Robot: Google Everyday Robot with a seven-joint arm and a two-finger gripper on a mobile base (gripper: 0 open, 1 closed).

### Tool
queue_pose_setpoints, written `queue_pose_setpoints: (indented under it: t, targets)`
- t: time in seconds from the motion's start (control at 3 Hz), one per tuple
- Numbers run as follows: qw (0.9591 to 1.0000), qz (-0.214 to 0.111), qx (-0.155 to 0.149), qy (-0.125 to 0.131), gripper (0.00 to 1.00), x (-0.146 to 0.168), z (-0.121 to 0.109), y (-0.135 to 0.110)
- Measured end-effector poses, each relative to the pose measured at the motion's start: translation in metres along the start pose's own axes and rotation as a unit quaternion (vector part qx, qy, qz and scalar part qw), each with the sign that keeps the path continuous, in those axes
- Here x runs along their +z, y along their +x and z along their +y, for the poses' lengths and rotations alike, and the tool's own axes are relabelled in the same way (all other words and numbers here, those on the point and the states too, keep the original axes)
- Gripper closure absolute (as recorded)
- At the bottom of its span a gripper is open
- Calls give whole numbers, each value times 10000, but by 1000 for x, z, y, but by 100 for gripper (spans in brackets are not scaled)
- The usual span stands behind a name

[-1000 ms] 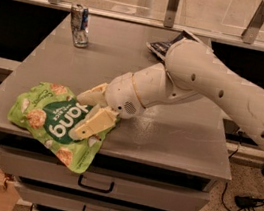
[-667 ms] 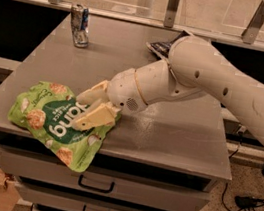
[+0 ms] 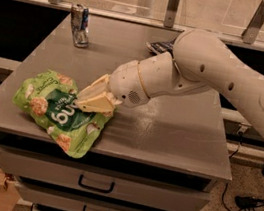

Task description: Pick green rice chip bag

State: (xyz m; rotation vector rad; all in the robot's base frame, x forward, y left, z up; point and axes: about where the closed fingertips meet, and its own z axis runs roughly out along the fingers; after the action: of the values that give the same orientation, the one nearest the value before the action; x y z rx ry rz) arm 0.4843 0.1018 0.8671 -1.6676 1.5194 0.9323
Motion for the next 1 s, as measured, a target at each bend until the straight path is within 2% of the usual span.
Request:
queue_pose_setpoints:
  t: [0.33,0.67,1.0]
  targets:
    - [9999,-73,35,71,100,4,-6,-1]
    - [9988,-47,-218,440,100,-18,-31,-19]
    - [9919,24,-617,1111,100,-70,-74,-48]
